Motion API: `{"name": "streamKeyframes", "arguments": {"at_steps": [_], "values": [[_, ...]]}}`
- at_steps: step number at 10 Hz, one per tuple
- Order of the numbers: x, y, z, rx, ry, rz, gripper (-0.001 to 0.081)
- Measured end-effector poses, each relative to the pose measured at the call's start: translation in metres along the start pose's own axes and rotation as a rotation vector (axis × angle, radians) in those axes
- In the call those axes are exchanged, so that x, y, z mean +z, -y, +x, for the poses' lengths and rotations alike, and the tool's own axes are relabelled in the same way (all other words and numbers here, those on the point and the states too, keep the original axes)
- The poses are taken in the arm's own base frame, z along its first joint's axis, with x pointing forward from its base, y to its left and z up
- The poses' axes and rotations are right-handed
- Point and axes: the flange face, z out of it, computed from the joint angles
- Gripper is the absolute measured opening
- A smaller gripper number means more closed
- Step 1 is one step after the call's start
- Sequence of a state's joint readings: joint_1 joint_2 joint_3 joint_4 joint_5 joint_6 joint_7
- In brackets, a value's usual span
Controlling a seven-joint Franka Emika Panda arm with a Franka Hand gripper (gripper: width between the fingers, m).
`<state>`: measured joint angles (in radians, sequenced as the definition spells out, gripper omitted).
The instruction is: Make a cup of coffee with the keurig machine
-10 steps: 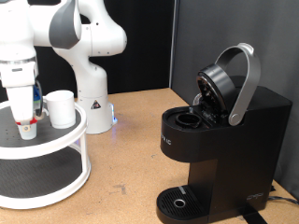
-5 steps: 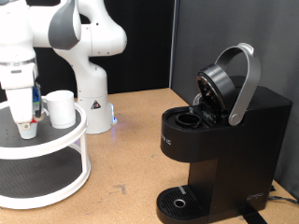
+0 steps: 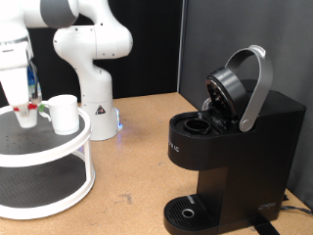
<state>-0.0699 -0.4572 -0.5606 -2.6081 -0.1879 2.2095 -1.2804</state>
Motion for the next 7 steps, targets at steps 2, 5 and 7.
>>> {"name": "streamKeyframes", "arguments": {"at_steps": [2,5,7], "values": [[-0.024,0.002,-0.001,-0.01,-0.003,0.013,0.0067],[-0.023,0.003,0.011,0.047,-0.107,0.034,0.0067],[-0.036,0.0,0.037,0.099,-0.255,0.061,0.0067]]}}
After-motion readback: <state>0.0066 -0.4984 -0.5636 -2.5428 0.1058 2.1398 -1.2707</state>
